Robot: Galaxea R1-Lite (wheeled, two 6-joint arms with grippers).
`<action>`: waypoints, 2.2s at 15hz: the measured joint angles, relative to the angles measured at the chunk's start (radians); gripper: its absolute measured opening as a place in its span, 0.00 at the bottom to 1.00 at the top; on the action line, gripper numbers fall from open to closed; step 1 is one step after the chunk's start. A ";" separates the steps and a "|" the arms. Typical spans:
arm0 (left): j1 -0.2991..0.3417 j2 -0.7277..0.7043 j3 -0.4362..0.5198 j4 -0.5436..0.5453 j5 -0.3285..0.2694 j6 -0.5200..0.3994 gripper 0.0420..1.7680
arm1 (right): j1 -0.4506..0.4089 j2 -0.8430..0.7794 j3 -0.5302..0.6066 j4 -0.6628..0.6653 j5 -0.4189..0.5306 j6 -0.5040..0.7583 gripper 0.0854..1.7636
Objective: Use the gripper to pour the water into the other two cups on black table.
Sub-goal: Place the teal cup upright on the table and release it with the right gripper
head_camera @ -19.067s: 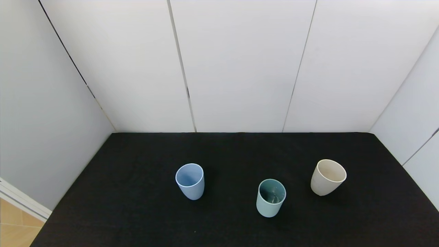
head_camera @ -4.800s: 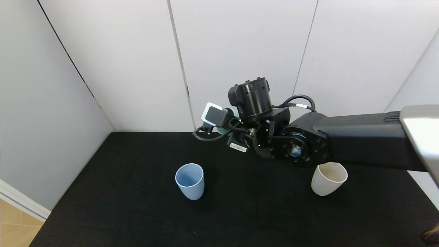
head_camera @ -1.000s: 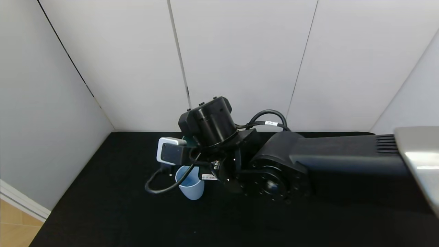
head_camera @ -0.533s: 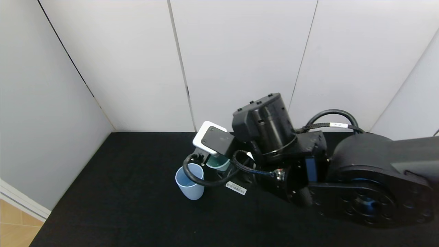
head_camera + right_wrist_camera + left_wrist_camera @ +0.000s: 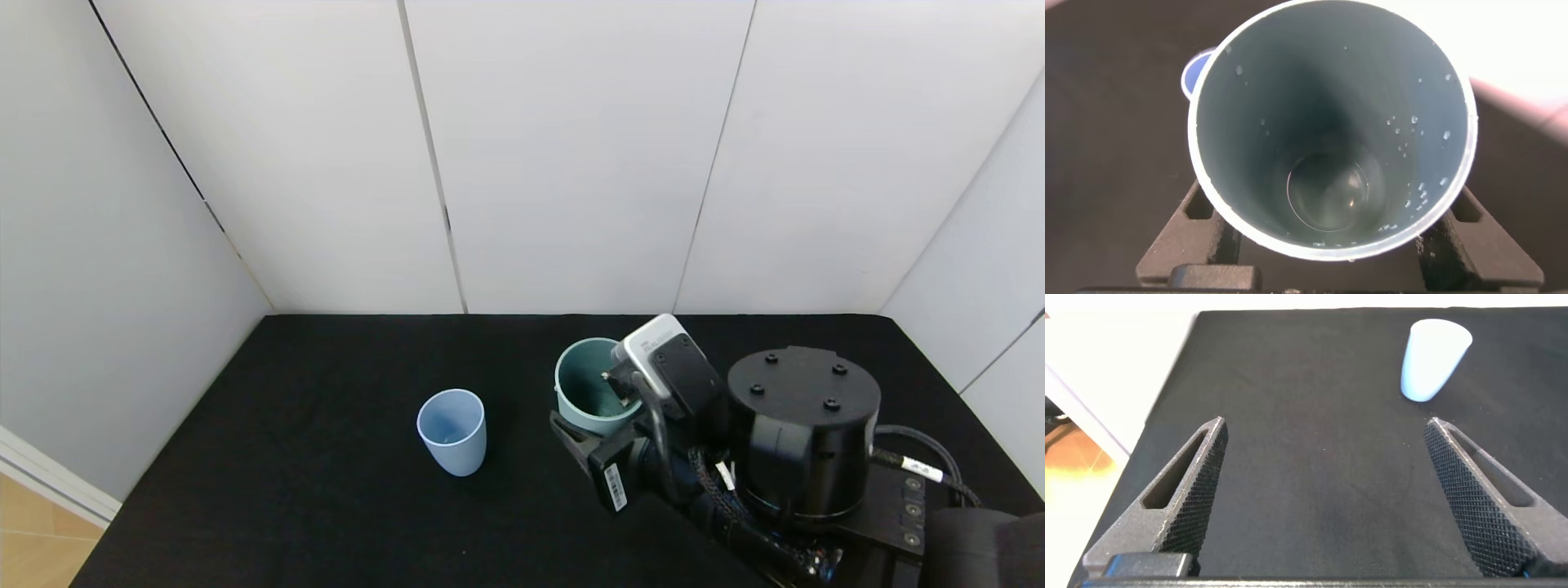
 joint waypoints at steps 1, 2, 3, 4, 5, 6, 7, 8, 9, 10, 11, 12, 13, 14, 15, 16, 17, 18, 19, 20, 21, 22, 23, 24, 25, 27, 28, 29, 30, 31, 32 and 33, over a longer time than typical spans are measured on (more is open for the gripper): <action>0.000 0.000 0.000 0.000 0.000 0.000 0.97 | -0.009 0.009 0.038 -0.029 0.000 0.026 0.66; 0.000 0.000 0.000 0.000 0.000 0.000 0.97 | -0.018 0.020 0.069 -0.062 0.000 0.035 0.66; 0.000 0.000 0.000 0.000 0.000 0.000 0.97 | -0.021 0.034 0.092 -0.101 0.000 0.041 0.66; 0.000 0.000 0.000 0.000 0.000 0.000 0.97 | -0.024 0.048 0.104 -0.139 0.000 0.051 0.66; 0.000 0.000 0.000 0.000 0.000 0.000 0.97 | -0.027 0.069 0.111 -0.173 -0.001 0.058 0.66; 0.000 0.000 0.000 0.000 0.000 0.000 0.97 | -0.029 0.094 0.114 -0.212 -0.003 0.060 0.66; 0.000 0.000 0.000 0.000 0.000 0.000 0.97 | -0.031 0.117 0.116 -0.239 -0.002 0.060 0.66; 0.000 0.000 0.000 0.000 0.000 0.000 0.97 | -0.031 0.139 0.119 -0.244 -0.002 0.063 0.66; 0.000 0.000 0.000 0.000 0.000 0.000 0.97 | -0.035 0.160 0.119 -0.248 -0.002 0.066 0.66; 0.000 0.000 0.000 0.000 0.000 0.000 0.97 | -0.041 0.179 0.119 -0.249 -0.003 0.068 0.66; 0.000 0.000 0.000 0.000 0.000 0.000 0.97 | -0.048 0.199 0.120 -0.253 -0.003 0.070 0.66; 0.000 0.000 0.000 0.000 0.001 0.000 0.97 | -0.055 0.222 0.119 -0.266 -0.003 0.070 0.66; 0.000 0.000 0.000 0.000 0.000 0.000 0.97 | -0.063 0.245 0.117 -0.293 -0.002 0.070 0.66; 0.000 0.000 0.000 0.000 0.000 0.000 0.97 | -0.071 0.271 0.114 -0.325 -0.003 0.069 0.66; 0.000 0.000 0.000 0.000 0.000 0.000 0.97 | -0.077 0.291 0.113 -0.346 -0.002 0.069 0.66; 0.000 0.000 0.000 0.000 0.000 0.000 0.97 | -0.082 0.310 0.111 -0.353 -0.001 0.070 0.66; 0.000 0.000 0.000 0.000 0.000 0.000 0.97 | -0.087 0.323 0.110 -0.354 0.000 0.074 0.66; 0.000 0.000 0.000 0.000 0.000 0.000 0.97 | -0.090 0.333 0.108 -0.355 0.000 0.081 0.66; 0.000 0.000 0.000 0.000 0.000 0.000 0.97 | -0.091 0.340 0.106 -0.355 0.001 0.089 0.66; 0.000 0.000 0.000 0.000 0.000 0.000 0.97 | -0.092 0.349 0.100 -0.355 0.000 0.100 0.66; 0.000 0.000 0.000 0.000 0.000 0.000 0.97 | -0.093 0.356 0.092 -0.355 -0.001 0.106 0.66; 0.000 0.000 0.000 0.000 0.000 0.000 0.97 | -0.094 0.364 0.088 -0.355 -0.003 0.107 0.66; 0.000 0.000 0.000 0.000 0.000 0.000 0.97 | -0.097 0.370 0.086 -0.354 -0.003 0.108 0.66; 0.000 0.000 0.000 0.000 0.000 0.000 0.97 | -0.098 0.374 0.085 -0.355 -0.003 0.108 0.66; 0.000 0.000 0.000 0.000 0.000 0.000 0.97 | -0.100 0.379 0.084 -0.355 -0.004 0.108 0.66; 0.000 0.000 0.000 0.000 0.000 0.000 0.97 | -0.107 0.386 0.083 -0.355 -0.004 0.108 0.66; 0.000 0.000 0.000 0.000 0.000 0.000 0.97 | -0.111 0.391 0.081 -0.355 -0.003 0.108 0.66; 0.000 0.000 0.000 0.000 0.000 0.000 0.97 | -0.116 0.397 0.077 -0.354 -0.003 0.108 0.66; 0.000 0.000 0.000 0.000 0.000 0.000 0.97 | -0.119 0.404 0.074 -0.354 -0.003 0.107 0.66; 0.000 0.000 0.000 0.000 0.000 0.000 0.97 | -0.122 0.409 0.073 -0.353 -0.003 0.107 0.66; 0.000 0.000 0.000 0.000 0.000 0.000 0.97 | -0.124 0.413 0.071 -0.354 -0.003 0.107 0.66; 0.000 0.000 0.000 0.000 0.000 0.000 0.97 | -0.126 0.417 0.070 -0.355 -0.003 0.107 0.66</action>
